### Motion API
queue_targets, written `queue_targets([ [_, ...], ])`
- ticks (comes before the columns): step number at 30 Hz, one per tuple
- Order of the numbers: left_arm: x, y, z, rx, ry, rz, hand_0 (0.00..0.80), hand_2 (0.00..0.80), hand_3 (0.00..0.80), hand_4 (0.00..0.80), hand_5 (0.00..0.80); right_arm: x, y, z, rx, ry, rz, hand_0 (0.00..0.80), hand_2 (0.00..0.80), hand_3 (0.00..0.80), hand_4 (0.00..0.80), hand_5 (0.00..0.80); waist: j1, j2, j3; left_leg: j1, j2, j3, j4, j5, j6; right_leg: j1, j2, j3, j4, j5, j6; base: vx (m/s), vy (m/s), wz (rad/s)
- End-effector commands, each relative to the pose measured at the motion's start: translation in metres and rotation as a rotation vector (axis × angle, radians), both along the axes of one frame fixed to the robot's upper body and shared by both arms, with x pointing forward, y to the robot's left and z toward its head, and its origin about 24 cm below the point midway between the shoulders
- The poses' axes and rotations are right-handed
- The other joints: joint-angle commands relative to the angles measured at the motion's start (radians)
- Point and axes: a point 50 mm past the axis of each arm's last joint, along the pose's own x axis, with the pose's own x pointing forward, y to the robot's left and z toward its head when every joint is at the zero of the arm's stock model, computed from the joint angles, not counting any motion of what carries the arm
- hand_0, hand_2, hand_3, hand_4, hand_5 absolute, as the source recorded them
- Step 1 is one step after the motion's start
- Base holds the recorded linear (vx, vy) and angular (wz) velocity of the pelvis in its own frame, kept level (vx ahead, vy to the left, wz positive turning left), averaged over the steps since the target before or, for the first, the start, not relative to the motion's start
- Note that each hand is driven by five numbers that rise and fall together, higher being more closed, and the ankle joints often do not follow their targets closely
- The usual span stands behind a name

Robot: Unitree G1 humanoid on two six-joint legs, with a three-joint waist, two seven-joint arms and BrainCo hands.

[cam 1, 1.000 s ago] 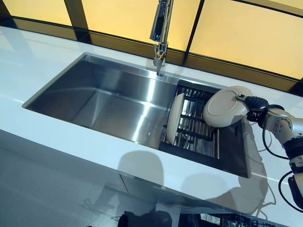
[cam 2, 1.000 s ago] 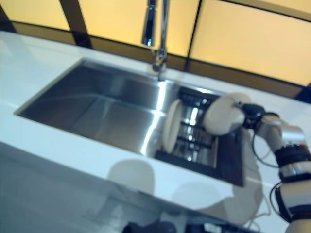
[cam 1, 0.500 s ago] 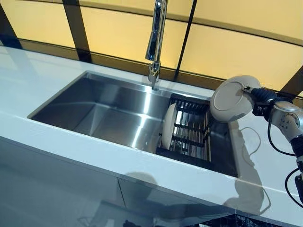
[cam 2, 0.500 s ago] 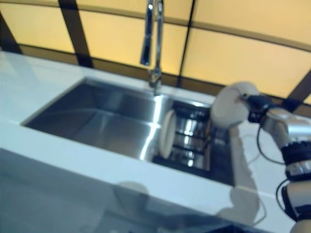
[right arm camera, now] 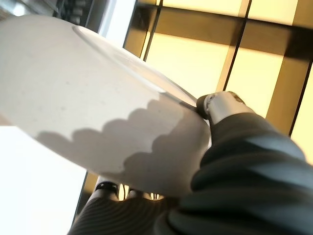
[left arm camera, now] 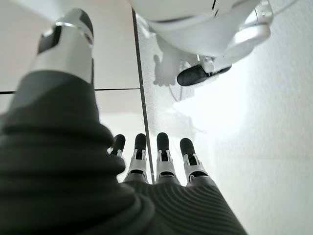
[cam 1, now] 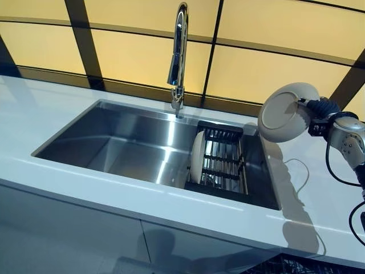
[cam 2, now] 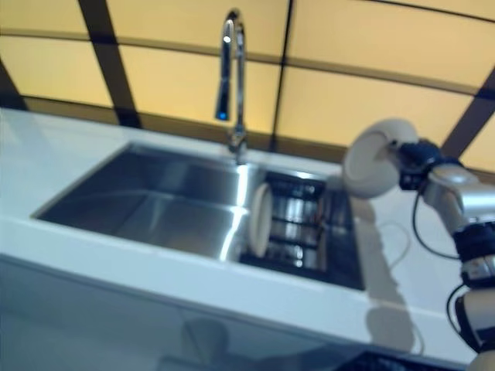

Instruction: Take plates into dishwasher

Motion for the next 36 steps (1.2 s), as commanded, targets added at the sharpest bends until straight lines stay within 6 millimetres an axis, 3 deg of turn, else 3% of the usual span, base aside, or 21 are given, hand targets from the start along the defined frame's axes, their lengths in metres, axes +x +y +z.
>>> queue_targets([
  [1, 0.011, 0.027, 0.011, 0.148, 0.040, -0.052, 0.000, 0.000, 0.000, 0.000, 0.000, -0.014, 0.000, 0.073, -0.133, -0.241, -0.023, 0.800, 0.800, 0.800, 0.800, 0.800, -0.002, -0.045, -0.006, 0.019, -0.042, -0.033, 0.123, -0.147, 0.031, -0.117, -0.068, -0.019, 0.015, 0.180, 0.101, -0.213, 0.148, -0.21],
  [3, 0.010, 0.035, 0.013, 0.181, 0.052, -0.008, 0.000, 0.000, 0.000, 0.000, 0.000, -0.012, 0.006, 0.076, -0.137, -0.245, -0.012, 0.800, 0.800, 0.800, 0.800, 0.800, -0.006, -0.031, -0.013, 0.011, -0.042, -0.021, 0.101, -0.123, 0.039, -0.128, -0.038, -0.008, 0.076, 0.147, 0.084, -0.284, 0.159, -0.38],
  [4, 0.010, 0.037, 0.013, 0.187, 0.064, 0.015, 0.000, 0.000, 0.000, 0.000, 0.000, -0.013, 0.007, 0.081, -0.134, -0.256, -0.009, 0.800, 0.800, 0.800, 0.800, 0.800, -0.001, -0.013, -0.022, -0.008, -0.040, -0.013, 0.093, -0.107, 0.055, -0.116, -0.002, 0.006, 0.173, 0.076, 0.056, -0.284, 0.147, -0.39],
  [7, 0.003, 0.036, 0.010, 0.164, 0.082, 0.054, 0.000, 0.000, 0.000, 0.000, 0.000, -0.019, 0.000, 0.089, -0.131, -0.282, -0.003, 0.800, 0.800, 0.800, 0.800, 0.800, 0.018, -0.005, -0.043, -0.056, -0.053, -0.013, 0.113, -0.104, 0.079, -0.094, 0.026, 0.009, 0.273, 0.011, 0.022, -0.315, 0.114, -0.68],
  [10, 0.000, 0.037, 0.009, 0.153, 0.084, 0.066, 0.000, 0.000, 0.000, 0.000, 0.000, -0.021, -0.009, 0.089, -0.123, -0.298, -0.002, 0.800, 0.800, 0.800, 0.800, 0.800, 0.045, -0.016, -0.057, -0.113, -0.068, -0.011, 0.160, -0.106, 0.097, -0.040, 0.052, 0.042, 0.331, -0.003, 0.012, -0.268, 0.008, -0.46],
  [12, 0.004, 0.036, 0.010, 0.142, 0.054, 0.052, 0.000, 0.000, 0.000, 0.000, 0.000, -0.020, -0.010, 0.088, -0.121, -0.301, 0.015, 0.800, 0.800, 0.800, 0.800, 0.800, 0.083, -0.049, -0.065, -0.214, -0.086, 0.025, 0.225, -0.098, 0.105, 0.065, 0.080, 0.063, 0.268, -0.046, -0.002, -0.315, -0.061, -0.32],
  [15, 0.008, 0.035, 0.011, 0.145, 0.025, 0.049, 0.000, 0.000, 0.000, 0.000, 0.000, -0.017, -0.007, 0.089, -0.112, -0.313, 0.034, 0.800, 0.800, 0.800, 0.800, 0.800, 0.115, -0.066, -0.063, -0.276, -0.073, 0.078, 0.263, -0.094, 0.097, 0.129, 0.078, 0.015, 0.185, -0.095, -0.016, -0.261, -0.076, -0.51],
  [16, 0.015, 0.035, 0.014, 0.149, -0.007, 0.046, 0.000, 0.000, 0.000, 0.000, 0.000, -0.014, -0.004, 0.095, -0.109, -0.311, 0.037, 0.800, 0.800, 0.800, 0.800, 0.800, 0.134, -0.077, -0.065, -0.291, -0.073, 0.093, 0.246, -0.077, 0.082, 0.172, 0.095, 0.001, 0.108, -0.143, -0.027, -0.292, -0.102, -0.57],
  [20, 0.026, 0.025, 0.014, 0.149, -0.041, -0.017, 0.000, 0.000, 0.000, 0.000, 0.000, -0.015, -0.007, 0.100, -0.086, -0.323, 0.016, 0.800, 0.800, 0.800, 0.800, 0.800, 0.131, -0.082, -0.075, -0.285, -0.087, 0.105, 0.185, -0.046, 0.083, 0.173, 0.125, 0.015, 0.103, -0.148, -0.040, -0.262, -0.081, -0.24],
  [26, 0.021, 0.028, 0.013, 0.199, -0.042, 0.010, 0.000, 0.000, 0.000, 0.000, 0.000, -0.017, -0.009, 0.099, -0.090, -0.321, 0.006, 0.800, 0.800, 0.800, 0.800, 0.800, 0.121, -0.080, -0.084, -0.246, -0.124, 0.100, 0.061, 0.020, 0.075, 0.171, 0.178, 0.047, 0.127, -0.150, -0.057, -0.278, -0.055, -0.06],
  [29, 0.013, 0.031, 0.011, 0.223, -0.016, 0.021, 0.000, 0.000, 0.000, 0.000, 0.000, -0.018, -0.012, 0.097, -0.098, -0.310, 0.009, 0.800, 0.800, 0.800, 0.800, 0.800, 0.130, -0.065, -0.084, -0.258, -0.125, 0.100, 0.027, 0.066, 0.053, 0.166, 0.211, 0.065, 0.135, -0.146, -0.068, -0.242, -0.077, 0.02],
  [30, 0.003, 0.033, 0.008, 0.230, 0.000, 0.054, 0.000, 0.000, 0.000, 0.000, 0.000, -0.017, -0.012, 0.095, -0.112, -0.301, 0.020, 0.800, 0.800, 0.800, 0.800, 0.800, 0.139, -0.049, -0.075, -0.278, -0.123, 0.104, 0.017, 0.106, 0.026, 0.178, 0.232, 0.077, 0.125, -0.162, -0.079, -0.166, -0.064, -0.01],
  [32, -0.003, 0.034, 0.007, 0.229, 0.017, 0.073, 0.000, 0.000, 0.000, 0.000, 0.000, -0.016, -0.011, 0.094, -0.128, -0.292, 0.021, 0.800, 0.800, 0.800, 0.800, 0.800, 0.149, -0.040, -0.068, -0.293, -0.120, 0.106, 0.013, 0.134, 0.008, 0.188, 0.244, 0.089, 0.114, -0.170, -0.087, -0.138, -0.055, -0.12],
  [33, -0.011, 0.036, 0.006, 0.233, 0.032, 0.085, 0.000, 0.000, 0.000, 0.000, 0.000, -0.015, -0.010, 0.093, -0.146, -0.279, 0.021, 0.800, 0.800, 0.800, 0.800, 0.800, 0.159, -0.036, -0.050, -0.329, -0.122, 0.088, 0.020, 0.170, -0.011, 0.204, 0.251, 0.112, 0.090, -0.184, -0.098, -0.206, -0.049, -0.16],
  [34, -0.012, 0.038, 0.007, 0.227, 0.023, 0.107, 0.000, 0.000, 0.000, 0.000, 0.000, -0.015, -0.009, 0.095, -0.162, -0.278, 0.026, 0.800, 0.800, 0.800, 0.800, 0.800, 0.169, -0.030, -0.031, -0.346, -0.123, 0.015, 0.065, 0.173, -0.018, 0.188, 0.251, 0.136, 0.076, -0.173, -0.105, -0.306, -0.022, -0.32],
  [35, -0.009, 0.039, 0.008, 0.219, 0.008, 0.128, 0.000, 0.000, 0.000, 0.000, 0.000, -0.015, -0.008, 0.097, -0.175, -0.275, 0.030, 0.800, 0.800, 0.800, 0.800, 0.800, 0.169, -0.026, -0.023, -0.349, -0.115, -0.034, 0.114, 0.148, -0.015, 0.162, 0.244, 0.140, 0.076, -0.163, -0.106, -0.274, 0.016, -0.41],
  [36, -0.007, 0.039, 0.009, 0.215, 0.001, 0.134, 0.000, 0.000, 0.000, 0.000, 0.000, -0.015, -0.008, 0.098, -0.180, -0.274, 0.030, 0.800, 0.800, 0.800, 0.800, 0.800, 0.169, -0.026, -0.022, -0.349, -0.112, -0.048, 0.128, 0.139, -0.013, 0.154, 0.240, 0.141, 0.077, -0.159, -0.105, -0.316, 0.053, -0.63],
])
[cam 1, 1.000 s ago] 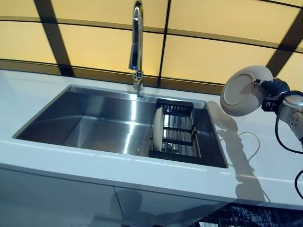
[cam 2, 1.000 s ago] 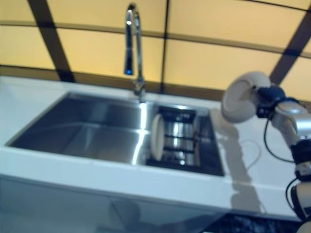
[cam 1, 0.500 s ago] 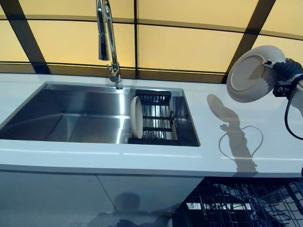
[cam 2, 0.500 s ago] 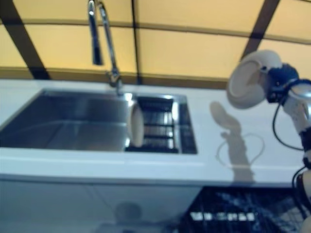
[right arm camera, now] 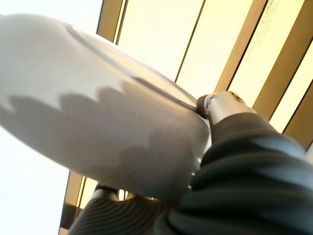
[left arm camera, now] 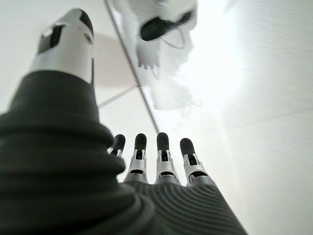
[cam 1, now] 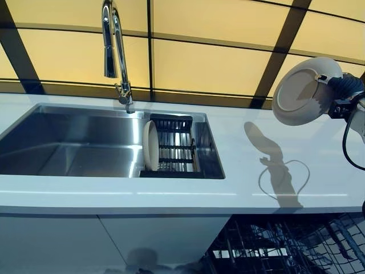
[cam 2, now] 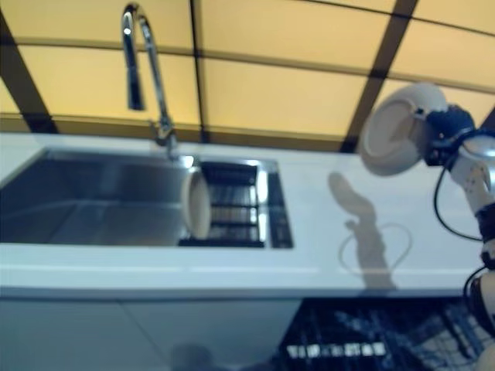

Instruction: Take plates into dishwasher

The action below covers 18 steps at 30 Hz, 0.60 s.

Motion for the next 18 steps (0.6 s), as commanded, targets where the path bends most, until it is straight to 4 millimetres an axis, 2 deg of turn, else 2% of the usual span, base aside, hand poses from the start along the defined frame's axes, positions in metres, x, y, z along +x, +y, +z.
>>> queue_targets([
  [1, 0.007, 0.010, 0.007, 0.018, -0.051, 0.035, 0.000, 0.000, 0.000, 0.000, 0.000, -0.015, 0.002, 0.057, -0.129, -0.164, -0.003, 0.800, 0.800, 0.800, 0.800, 0.800, 0.017, -0.017, 0.011, -0.119, -0.056, -0.082, 0.115, -0.018, -0.059, 0.068, 0.003, 0.028, -0.028, 0.088, 0.095, -0.271, 0.048, -0.40],
  [2, 0.010, 0.009, 0.008, 0.014, -0.057, 0.034, 0.000, 0.000, 0.000, 0.000, 0.000, -0.017, -0.001, 0.058, -0.135, -0.162, -0.005, 0.800, 0.800, 0.800, 0.800, 0.800, 0.003, -0.027, 0.012, -0.110, -0.036, -0.066, 0.169, -0.052, -0.055, 0.053, -0.015, 0.009, -0.027, 0.099, 0.097, -0.384, 0.085, -0.14],
  [3, 0.019, 0.006, 0.009, 0.008, -0.075, 0.019, 0.000, 0.000, 0.000, 0.000, 0.000, -0.023, -0.008, 0.060, -0.150, -0.159, -0.018, 0.800, 0.800, 0.800, 0.800, 0.800, -0.028, -0.051, 0.013, -0.082, 0.004, -0.061, 0.259, -0.140, -0.046, 0.023, -0.059, -0.029, -0.026, 0.120, 0.099, -0.308, 0.088, -0.01],
  [4, 0.022, 0.004, 0.009, 0.009, -0.084, 0.009, 0.000, 0.000, 0.000, 0.000, 0.000, -0.027, -0.011, 0.062, -0.153, -0.161, -0.028, 0.800, 0.800, 0.800, 0.800, 0.800, -0.043, -0.064, 0.009, -0.049, 0.017, -0.091, 0.288, -0.178, -0.042, 0.004, -0.080, -0.043, -0.021, 0.127, 0.102, -0.288, 0.109, -0.08],
  [5, 0.024, 0.002, 0.009, 0.010, -0.087, 0.002, 0.000, 0.000, 0.000, 0.000, 0.000, -0.031, -0.014, 0.064, -0.149, -0.166, -0.037, 0.800, 0.800, 0.800, 0.800, 0.800, -0.061, -0.068, -0.003, 0.001, 0.039, -0.111, 0.287, -0.190, -0.047, -0.020, -0.089, -0.051, -0.007, 0.127, 0.103, -0.175, 0.111, -0.18],
  [6, 0.026, 0.001, 0.009, 0.011, -0.087, -0.010, 0.000, 0.000, 0.000, 0.000, 0.000, -0.036, -0.017, 0.066, -0.144, -0.168, -0.049, 0.800, 0.800, 0.800, 0.800, 0.800, -0.083, -0.063, -0.017, 0.063, 0.061, -0.110, 0.243, -0.203, -0.055, -0.041, -0.092, -0.068, 0.010, 0.120, 0.105, -0.151, 0.164, 0.13],
  [7, 0.029, 0.000, 0.009, 0.010, -0.088, -0.022, 0.000, 0.000, 0.000, 0.000, 0.000, -0.040, -0.021, 0.067, -0.135, -0.171, -0.058, 0.800, 0.800, 0.800, 0.800, 0.800, -0.104, -0.047, -0.038, 0.116, 0.067, -0.116, 0.141, -0.201, -0.065, -0.056, -0.092, -0.089, 0.015, 0.119, 0.109, -0.111, 0.171, 0.29],
  [9, 0.034, -0.006, 0.009, 0.001, -0.087, -0.039, 0.000, 0.000, 0.000, 0.000, 0.000, -0.044, -0.028, 0.062, -0.126, -0.172, -0.079, 0.800, 0.800, 0.800, 0.800, 0.800, -0.118, -0.020, -0.052, 0.145, 0.052, -0.114, 0.031, -0.173, -0.072, -0.051, -0.084, -0.103, 0.011, 0.118, 0.117, -0.081, 0.126, 0.48],
  [10, 0.035, -0.007, 0.009, 0.000, -0.088, -0.044, 0.000, 0.000, 0.000, 0.000, 0.000, -0.045, -0.030, 0.059, -0.126, -0.171, -0.087, 0.800, 0.800, 0.800, 0.800, 0.800, -0.121, -0.019, -0.054, 0.147, 0.051, -0.107, 0.019, -0.166, -0.074, -0.050, -0.085, -0.105, 0.007, 0.122, 0.121, -0.096, 0.074, 0.46],
  [12, 0.041, -0.010, 0.010, 0.005, -0.090, -0.086, 0.000, 0.000, 0.000, 0.000, 0.000, -0.055, -0.044, 0.051, -0.127, -0.162, -0.136, 0.800, 0.800, 0.800, 0.800, 0.800, -0.127, -0.017, -0.065, 0.151, 0.019, -0.127, -0.019, -0.157, -0.075, -0.050, -0.093, -0.101, -0.033, 0.157, 0.142, -0.069, 0.050, 0.37],
  [13, 0.041, -0.009, 0.010, 0.007, -0.088, -0.085, 0.000, 0.000, 0.000, 0.000, 0.000, -0.056, -0.046, 0.050, -0.129, -0.159, -0.138, 0.800, 0.800, 0.800, 0.800, 0.800, -0.129, -0.017, -0.066, 0.153, 0.015, -0.125, -0.023, -0.158, -0.074, -0.050, -0.095, -0.100, -0.038, 0.161, 0.144, -0.027, 0.043, 0.22],
  [18, 0.025, -0.004, 0.005, 0.019, -0.053, -0.056, 0.000, 0.000, 0.000, 0.000, 0.000, -0.060, -0.057, 0.040, -0.180, -0.096, -0.152, 0.800, 0.800, 0.800, 0.800, 0.800, -0.144, -0.011, -0.079, 0.175, -0.003, -0.101, -0.049, -0.162, -0.057, -0.053, -0.106, -0.087, -0.080, 0.198, 0.160, -0.013, 0.085, 0.03],
])
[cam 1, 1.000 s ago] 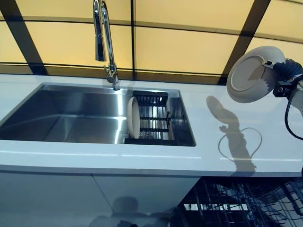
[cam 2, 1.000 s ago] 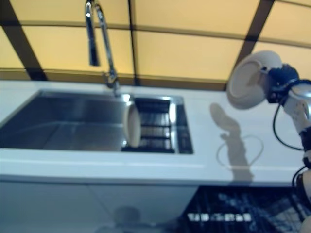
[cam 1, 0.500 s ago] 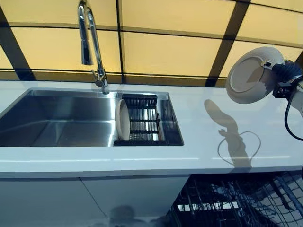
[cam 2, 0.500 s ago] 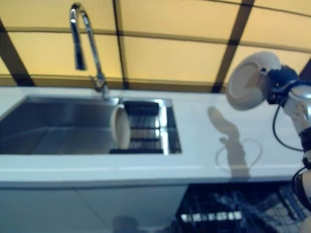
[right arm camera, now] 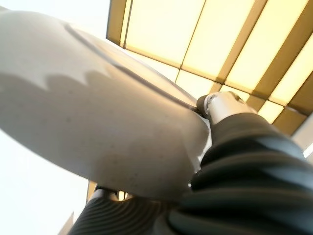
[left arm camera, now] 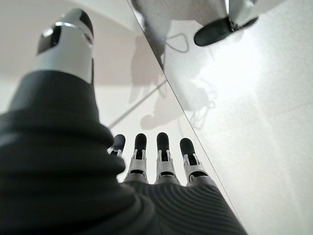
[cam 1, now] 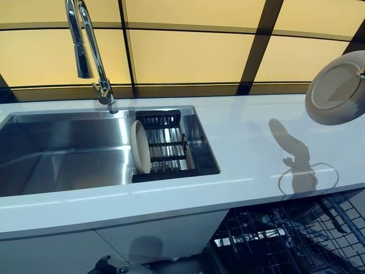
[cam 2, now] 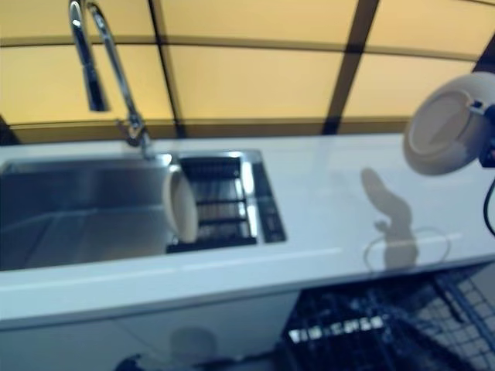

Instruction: Take plates into dishwasher

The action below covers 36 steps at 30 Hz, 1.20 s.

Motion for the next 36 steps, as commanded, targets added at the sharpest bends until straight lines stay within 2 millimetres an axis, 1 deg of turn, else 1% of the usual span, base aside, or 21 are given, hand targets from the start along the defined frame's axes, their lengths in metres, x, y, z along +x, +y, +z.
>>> queue_targets([
  [1, -0.021, 0.017, -0.003, 0.067, 0.060, 0.002, 0.000, 0.000, 0.000, 0.000, 0.000, -0.017, -0.007, 0.027, -0.153, -0.067, -0.025, 0.800, 0.800, 0.800, 0.800, 0.800, 0.026, -0.032, -0.083, 0.016, -0.031, 0.001, 0.049, -0.068, 0.003, -0.049, -0.024, 0.034, -0.076, 0.189, 0.093, 0.001, 0.088, -0.04],
  [6, -0.026, 0.020, -0.003, 0.064, 0.064, 0.038, 0.000, 0.000, 0.000, 0.000, 0.000, -0.022, -0.010, 0.028, -0.204, -0.046, -0.040, 0.800, 0.800, 0.800, 0.800, 0.800, 0.014, -0.033, -0.086, 0.032, -0.046, 0.022, 0.033, -0.076, 0.013, -0.051, -0.030, 0.042, -0.129, 0.233, 0.111, -0.017, 0.054, -0.05],
  [11, -0.028, 0.022, -0.003, 0.066, 0.071, 0.045, 0.000, 0.000, 0.000, 0.000, 0.000, -0.027, -0.015, 0.028, -0.249, -0.007, -0.088, 0.800, 0.800, 0.800, 0.800, 0.800, 0.007, -0.034, -0.086, 0.037, -0.048, 0.037, 0.020, -0.074, 0.018, -0.061, -0.028, 0.049, -0.133, 0.242, 0.116, -0.026, 0.035, -0.13],
  [14, -0.033, 0.023, -0.004, 0.070, 0.085, 0.053, 0.000, 0.000, 0.000, 0.000, 0.000, -0.033, -0.023, 0.023, -0.268, 0.051, -0.133, 0.800, 0.800, 0.800, 0.800, 0.800, -0.003, -0.034, -0.086, 0.041, -0.046, 0.047, 0.020, -0.075, 0.022, -0.065, -0.026, 0.060, -0.129, 0.243, 0.117, 0.003, 0.022, -0.07],
  [21, -0.038, 0.026, -0.004, 0.072, 0.101, 0.061, 0.000, 0.000, 0.000, 0.000, 0.000, -0.042, -0.034, 0.016, -0.277, 0.107, -0.179, 0.800, 0.800, 0.800, 0.800, 0.800, -0.013, -0.033, -0.085, 0.051, -0.047, 0.055, 0.018, -0.080, 0.027, -0.065, -0.023, 0.076, -0.130, 0.246, 0.121, 0.028, 0.009, -0.05],
  [27, -0.038, 0.027, -0.004, 0.066, 0.097, 0.082, 0.000, 0.000, 0.000, 0.000, 0.000, -0.046, -0.040, 0.005, -0.299, 0.180, -0.171, 0.800, 0.800, 0.800, 0.800, 0.800, -0.022, -0.036, -0.079, 0.057, -0.044, 0.065, 0.021, -0.084, 0.030, -0.066, -0.022, 0.087, -0.127, 0.248, 0.122, 0.021, 0.007, -0.06],
  [29, -0.038, 0.028, -0.003, 0.065, 0.095, 0.090, 0.000, 0.000, 0.000, 0.000, 0.000, -0.048, -0.043, -0.002, -0.305, 0.210, -0.162, 0.800, 0.800, 0.800, 0.800, 0.800, -0.027, -0.035, -0.077, 0.059, -0.041, 0.068, 0.020, -0.085, 0.032, -0.065, -0.022, 0.089, -0.126, 0.247, 0.122, 0.009, 0.003, -0.08],
  [32, -0.041, 0.029, -0.003, 0.070, 0.100, 0.102, 0.000, 0.000, 0.000, 0.000, 0.000, -0.054, -0.049, -0.011, -0.298, 0.255, -0.159, 0.800, 0.800, 0.800, 0.800, 0.800, -0.032, -0.038, -0.074, 0.063, -0.041, 0.072, 0.017, -0.083, 0.033, -0.062, -0.022, 0.095, -0.126, 0.250, 0.125, 0.020, 0.001, -0.07],
  [36, -0.043, 0.032, -0.003, 0.074, 0.106, 0.108, 0.000, 0.000, 0.000, 0.000, 0.000, -0.060, -0.054, -0.016, -0.303, 0.277, -0.162, 0.800, 0.800, 0.800, 0.800, 0.800, -0.036, -0.038, -0.073, 0.064, -0.040, 0.074, 0.016, -0.084, 0.034, -0.065, -0.022, 0.099, -0.125, 0.253, 0.128, 0.007, 0.001, -0.02],
])
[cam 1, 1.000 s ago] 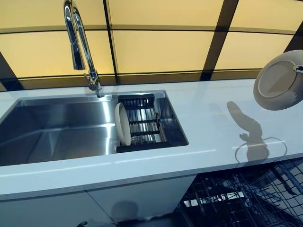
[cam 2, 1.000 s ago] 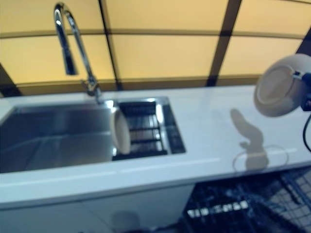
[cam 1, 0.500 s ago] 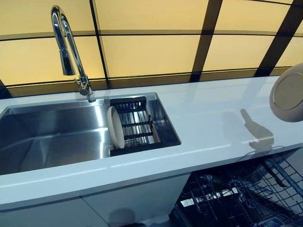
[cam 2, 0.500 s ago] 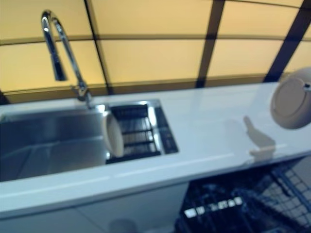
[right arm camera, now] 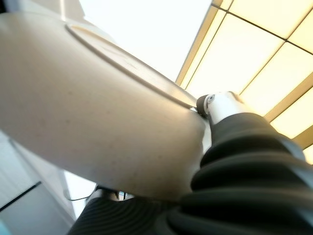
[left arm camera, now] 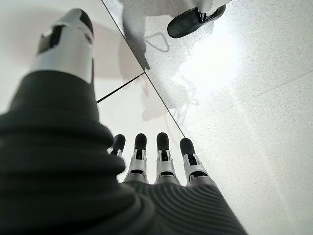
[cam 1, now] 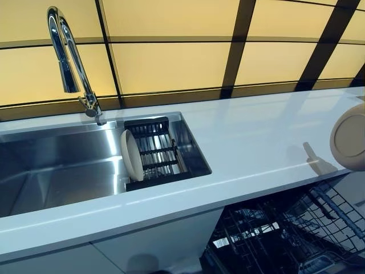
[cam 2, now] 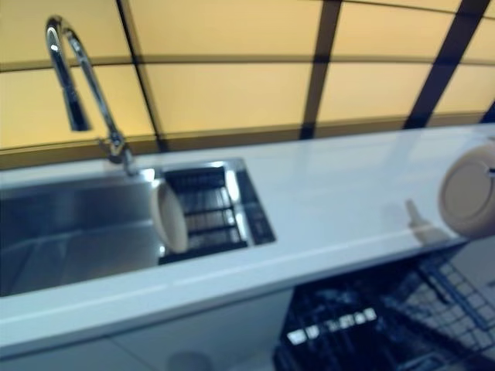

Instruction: Take plates into dishwasher

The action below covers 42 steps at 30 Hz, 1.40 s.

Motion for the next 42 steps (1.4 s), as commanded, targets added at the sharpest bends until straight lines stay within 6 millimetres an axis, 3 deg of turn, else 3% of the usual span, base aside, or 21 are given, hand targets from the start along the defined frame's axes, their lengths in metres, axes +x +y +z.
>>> queue_targets([
  [1, 0.000, 0.021, 0.009, 0.060, -0.009, 0.023, 0.000, 0.000, 0.000, 0.000, 0.000, -0.017, -0.004, 0.040, -0.130, -0.079, 0.008, 0.800, 0.800, 0.800, 0.800, 0.800, 0.016, -0.050, -0.032, 0.038, -0.039, 0.016, 0.029, -0.080, 0.025, -0.058, -0.025, 0.020, -0.099, 0.224, 0.113, 0.001, 0.000, -0.07],
  [17, 0.005, 0.024, 0.011, 0.060, -0.018, 0.015, 0.000, 0.000, 0.000, 0.000, 0.000, -0.026, -0.012, 0.003, -0.119, 0.099, 0.058, 0.800, 0.800, 0.800, 0.800, 0.800, 0.002, -0.051, -0.023, 0.042, -0.041, 0.025, 0.024, -0.080, 0.036, -0.065, -0.017, 0.041, -0.095, 0.230, 0.118, -0.005, -0.006, -0.05],
  [30, 0.007, 0.025, 0.013, 0.060, -0.020, 0.014, 0.000, 0.000, 0.000, 0.000, 0.000, -0.018, -0.001, -0.016, -0.223, 0.156, 0.142, 0.800, 0.800, 0.800, 0.800, 0.800, 0.004, -0.052, -0.015, 0.037, -0.040, 0.027, 0.031, -0.081, 0.038, -0.070, -0.017, 0.042, -0.090, 0.234, 0.124, -0.009, -0.009, -0.03],
  [37, 0.011, 0.020, 0.012, 0.044, -0.029, 0.020, 0.000, 0.000, 0.000, 0.000, 0.000, -0.001, 0.024, -0.039, -0.303, 0.153, 0.235, 0.800, 0.800, 0.800, 0.800, 0.800, 0.002, -0.042, -0.009, 0.036, -0.042, 0.028, 0.034, -0.083, 0.043, -0.071, -0.019, 0.047, -0.090, 0.234, 0.125, 0.000, 0.000, 0.00],
  [42, 0.014, 0.019, 0.012, 0.045, -0.036, 0.036, 0.000, 0.000, 0.000, 0.000, 0.000, 0.009, 0.048, -0.066, -0.347, 0.223, 0.340, 0.800, 0.800, 0.800, 0.800, 0.800, 0.000, -0.035, -0.001, 0.034, -0.044, 0.026, 0.034, -0.083, 0.046, -0.073, -0.021, 0.047, -0.087, 0.232, 0.124, 0.000, 0.000, 0.00],
])
